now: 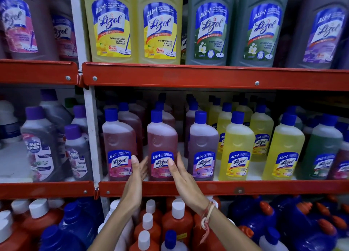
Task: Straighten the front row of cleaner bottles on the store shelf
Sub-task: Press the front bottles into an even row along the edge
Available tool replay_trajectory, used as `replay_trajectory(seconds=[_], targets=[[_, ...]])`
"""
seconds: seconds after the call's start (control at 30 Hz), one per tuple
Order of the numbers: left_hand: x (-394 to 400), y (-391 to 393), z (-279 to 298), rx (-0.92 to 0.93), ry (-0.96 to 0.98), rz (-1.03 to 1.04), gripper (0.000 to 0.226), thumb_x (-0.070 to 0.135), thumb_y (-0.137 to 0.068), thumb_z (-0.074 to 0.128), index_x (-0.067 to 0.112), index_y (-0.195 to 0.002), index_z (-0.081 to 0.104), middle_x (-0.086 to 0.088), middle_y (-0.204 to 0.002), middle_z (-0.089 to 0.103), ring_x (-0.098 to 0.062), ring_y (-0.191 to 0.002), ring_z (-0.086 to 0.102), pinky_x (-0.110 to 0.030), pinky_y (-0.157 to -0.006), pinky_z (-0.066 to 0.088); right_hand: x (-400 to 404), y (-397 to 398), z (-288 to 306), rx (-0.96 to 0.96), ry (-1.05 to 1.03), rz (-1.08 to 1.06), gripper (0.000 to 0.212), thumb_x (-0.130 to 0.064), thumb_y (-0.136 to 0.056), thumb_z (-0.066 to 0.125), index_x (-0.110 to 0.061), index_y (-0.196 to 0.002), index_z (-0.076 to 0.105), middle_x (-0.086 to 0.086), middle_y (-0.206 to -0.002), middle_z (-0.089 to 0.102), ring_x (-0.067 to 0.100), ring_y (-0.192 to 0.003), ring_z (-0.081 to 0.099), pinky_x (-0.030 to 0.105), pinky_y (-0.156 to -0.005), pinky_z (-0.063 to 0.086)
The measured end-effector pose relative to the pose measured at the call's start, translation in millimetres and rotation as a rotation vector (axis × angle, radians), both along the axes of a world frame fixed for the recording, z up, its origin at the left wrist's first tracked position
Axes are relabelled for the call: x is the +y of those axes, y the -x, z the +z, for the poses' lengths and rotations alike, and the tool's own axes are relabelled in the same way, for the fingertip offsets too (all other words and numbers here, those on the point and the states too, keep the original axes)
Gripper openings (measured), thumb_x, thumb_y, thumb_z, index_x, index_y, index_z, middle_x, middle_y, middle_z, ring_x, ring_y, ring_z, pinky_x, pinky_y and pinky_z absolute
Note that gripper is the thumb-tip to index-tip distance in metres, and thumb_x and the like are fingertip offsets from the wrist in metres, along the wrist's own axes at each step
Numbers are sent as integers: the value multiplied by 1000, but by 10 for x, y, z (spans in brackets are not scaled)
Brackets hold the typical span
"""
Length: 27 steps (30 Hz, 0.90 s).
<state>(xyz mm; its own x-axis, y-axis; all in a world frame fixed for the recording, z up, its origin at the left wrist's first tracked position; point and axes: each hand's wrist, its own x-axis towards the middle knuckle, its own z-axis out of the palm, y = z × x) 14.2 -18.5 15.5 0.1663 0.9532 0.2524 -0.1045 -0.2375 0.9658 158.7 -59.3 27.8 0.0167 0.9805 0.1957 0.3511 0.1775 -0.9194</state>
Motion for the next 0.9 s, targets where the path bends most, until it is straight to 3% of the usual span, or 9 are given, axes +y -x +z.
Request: replay_trajectory(seconds=[0.1, 0.27, 0.4, 0.47, 0.57, 0.63, 0.73, 0.8, 0.9], targets=[[-19, -3, 33, 15, 3, 5, 132, 103, -44, 25, 19, -145, 38, 5, -135, 49, -5, -117, 49, -17, -95, 36, -25, -32, 26, 32, 2, 26, 70, -63, -92, 26, -38, -154, 3, -25, -136, 40, -12, -115, 40, 20, -106, 27], [-48, -23, 26, 16, 44, 25, 91, 72, -75, 14, 20, -145, 38, -7, -148, 45, -17, -133, 43, -29, -106, 29, -16, -99, -66, 131, -40, 15, 79, -70, -84, 30, -33, -152, 22, -29, -135, 38, -9, -127, 36, 23, -115, 28], [-58, -65, -76, 85, 61, 116, 74, 96, -66, 15, 61, -123, 46, 2, -141, 55, -18, -132, 48, -49, -117, 28, 22, -139, -165, 192, -56, -25, 70, -70, -82, 34, -35, -142, 43, -26, -119, 60, -8, -116, 56, 7, -85, 45], [-60, -73, -109, 103, 52, 125, 67, 97, -63, 16, 67, -115, 46, 2, -140, 56, -19, -131, 49, -53, -117, 29, 23, -150, -165, 209, -46, -53, 57, -69, -82, 33, -42, -129, 50, -22, -111, 65, -8, -109, 61, 3, -76, 47], [-82, -72, -102, 121, 45, 112, 86, 97, -63, 13, 55, -131, 45, 2, -142, 55, -18, -132, 49, -53, -117, 28, 12, -154, -148, 191, -45, -70, 34, -66, -85, 32, -53, -106, 54, -28, -103, 65, -12, -103, 62, 3, -78, 46], [-88, -61, -106, 120, 42, 118, 90, 97, -63, 12, 51, -133, 45, 2, -142, 55, -19, -132, 48, -53, -117, 28, 16, -164, -147, 177, -51, -53, 31, -66, -86, 32, -56, -103, 55, -30, -103, 66, -12, -107, 61, 5, -84, 45], [-79, -75, -114, 129, 47, 127, 90, 97, -61, 12, 53, -131, 46, 0, -141, 56, -21, -132, 48, -55, -117, 28, -9, -189, -119, 176, -66, -2, 27, -62, -87, 33, -54, -100, 56, -33, -97, 65, -20, -98, 60, 0, -74, 45], [-99, -92, -117, 122, 44, 140, 93, 98, -60, 12, 51, -132, 46, 0, -141, 56, -23, -133, 48, -56, -116, 28, -41, -219, -101, 173, -99, -18, 26, -61, -87, 37, -53, -100, 58, -27, -97, 68, -13, -100, 63, 3, -76, 47], [-163, -95, -143, 89, 29, 181, 90, 92, -70, 13, 41, -134, 51, 0, -138, 58, -21, -131, 50, -50, -115, 31, -131, -311, -120, 237, -248, -180, 31, -55, -88, 46, -40, -97, 71, -13, -94, 77, 5, -103, 70, 22, -89, 53]])
